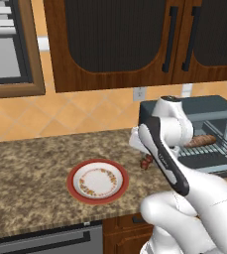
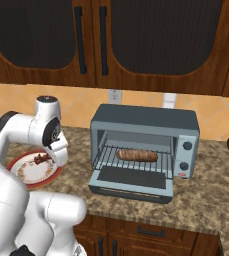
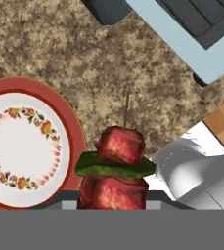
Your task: Pick up the kebab skewer and baguette bread, and place them inside the toaster oven. Close the toaster oven door and start by setting the timer.
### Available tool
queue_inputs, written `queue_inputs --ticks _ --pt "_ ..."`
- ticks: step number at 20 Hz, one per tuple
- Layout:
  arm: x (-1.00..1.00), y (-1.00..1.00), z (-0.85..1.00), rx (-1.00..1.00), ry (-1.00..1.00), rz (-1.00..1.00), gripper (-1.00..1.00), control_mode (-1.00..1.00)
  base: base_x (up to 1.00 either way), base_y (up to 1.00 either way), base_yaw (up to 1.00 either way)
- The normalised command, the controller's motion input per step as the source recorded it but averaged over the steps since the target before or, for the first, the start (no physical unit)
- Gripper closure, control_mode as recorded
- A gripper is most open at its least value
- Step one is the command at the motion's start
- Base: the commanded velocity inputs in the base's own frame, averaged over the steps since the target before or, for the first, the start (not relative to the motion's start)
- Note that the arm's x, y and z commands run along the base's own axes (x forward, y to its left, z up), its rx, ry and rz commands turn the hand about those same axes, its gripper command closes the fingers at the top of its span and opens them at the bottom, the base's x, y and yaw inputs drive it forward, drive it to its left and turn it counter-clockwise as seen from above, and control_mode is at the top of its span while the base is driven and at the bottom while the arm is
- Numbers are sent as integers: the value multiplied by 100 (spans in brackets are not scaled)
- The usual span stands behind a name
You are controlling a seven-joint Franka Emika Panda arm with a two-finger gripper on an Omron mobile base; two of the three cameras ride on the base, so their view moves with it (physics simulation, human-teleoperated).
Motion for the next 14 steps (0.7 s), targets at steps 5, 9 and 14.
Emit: queue_inputs --ticks 5,9,14 --pt "-14 -100 35 9 0 -22 100 -100 0 0 0" --pt "-5 -99 21 9 0 -22 100 -100 0 0 0" --pt "-3 -91 3 8 -1 -20 100 -100 0 0 0"
